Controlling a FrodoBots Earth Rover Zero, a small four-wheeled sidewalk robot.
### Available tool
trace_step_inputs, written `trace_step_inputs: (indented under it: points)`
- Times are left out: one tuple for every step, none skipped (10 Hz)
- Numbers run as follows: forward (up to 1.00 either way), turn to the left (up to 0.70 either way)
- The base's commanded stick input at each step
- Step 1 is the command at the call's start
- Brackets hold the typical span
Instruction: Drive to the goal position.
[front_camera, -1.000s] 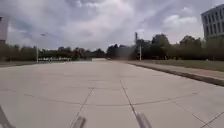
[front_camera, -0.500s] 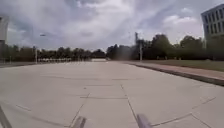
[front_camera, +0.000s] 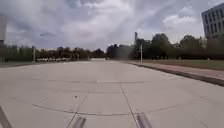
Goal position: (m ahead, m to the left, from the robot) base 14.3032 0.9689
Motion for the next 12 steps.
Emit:
trace_step_inputs:
  points:
    - [1.00,0.00]
    - [1.00,0.00]
    - [1.00,0.00]
    - [1.00,0.00]
    - [1.00,0.00]
    - [1.00,0.00]
    - [1.00,0.00]
    - [1.00,0.00]
    - [1.00,0.14]
    - [1.00,0.27]
    - [1.00,0.12]
    - [1.00,0.00]
